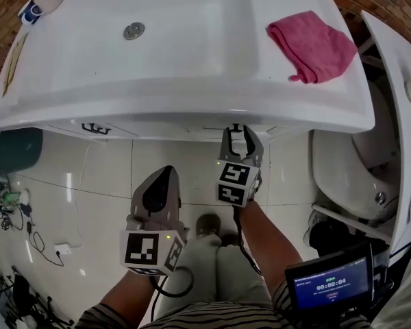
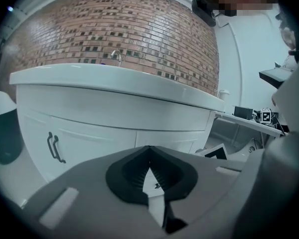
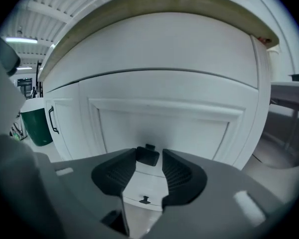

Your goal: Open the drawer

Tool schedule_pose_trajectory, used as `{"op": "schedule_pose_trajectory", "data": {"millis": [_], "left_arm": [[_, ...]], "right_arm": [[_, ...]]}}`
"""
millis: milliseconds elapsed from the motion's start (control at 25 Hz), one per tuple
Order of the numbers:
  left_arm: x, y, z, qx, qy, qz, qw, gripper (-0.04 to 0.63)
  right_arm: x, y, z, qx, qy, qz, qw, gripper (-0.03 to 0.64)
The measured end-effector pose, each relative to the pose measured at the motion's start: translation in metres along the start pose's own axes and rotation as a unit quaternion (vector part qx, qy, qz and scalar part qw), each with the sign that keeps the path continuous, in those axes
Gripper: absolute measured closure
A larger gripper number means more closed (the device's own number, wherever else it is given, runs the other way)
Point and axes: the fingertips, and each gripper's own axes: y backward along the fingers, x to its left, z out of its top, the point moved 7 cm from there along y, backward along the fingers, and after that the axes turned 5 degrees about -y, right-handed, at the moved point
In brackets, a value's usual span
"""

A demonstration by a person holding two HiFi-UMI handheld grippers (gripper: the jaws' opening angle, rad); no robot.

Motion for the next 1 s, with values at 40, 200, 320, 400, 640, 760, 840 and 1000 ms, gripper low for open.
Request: {"op": "schedule_pose_trajectory", "data": {"millis": [40, 200, 320, 400, 640, 760, 840, 1000], "left_arm": [[0.001, 0.000, 0.000, 0.002, 0.002, 0.001, 1.0000, 0.580], [0.003, 0.002, 0.000, 0.006, 0.003, 0.002, 1.0000, 0.578], [0.003, 0.005, 0.002, 0.005, 0.002, 0.004, 1.0000, 0.578], [0.002, 0.008, 0.002, 0.006, 0.004, 0.005, 1.0000, 0.580], [-0.003, 0.018, 0.004, 0.005, 0.006, 0.006, 0.9999, 0.580], [-0.006, 0.025, 0.007, 0.004, 0.007, 0.008, 0.9999, 0.580], [-0.009, 0.030, 0.009, 0.004, 0.009, 0.008, 0.9999, 0.580], [-0.015, 0.042, 0.010, 0.005, 0.007, 0.007, 0.9999, 0.578]], "right_arm": [[0.001, -0.001, 0.001, 0.000, 0.000, -0.001, 1.000, 0.458], [0.003, 0.000, 0.001, 0.007, -0.003, 0.002, 1.000, 0.476], [0.002, 0.000, 0.001, 0.011, -0.009, 0.013, 1.000, 0.480], [0.002, 0.000, 0.001, 0.016, -0.012, 0.017, 1.000, 0.480], [0.005, 0.020, -0.011, 0.026, -0.013, 0.024, 0.999, 0.482], [0.007, 0.037, -0.019, 0.035, -0.012, 0.029, 0.999, 0.482], [0.008, 0.047, -0.024, 0.042, -0.011, 0.032, 0.999, 0.482], [0.013, 0.066, -0.035, 0.051, -0.011, 0.036, 0.998, 0.482]]}}
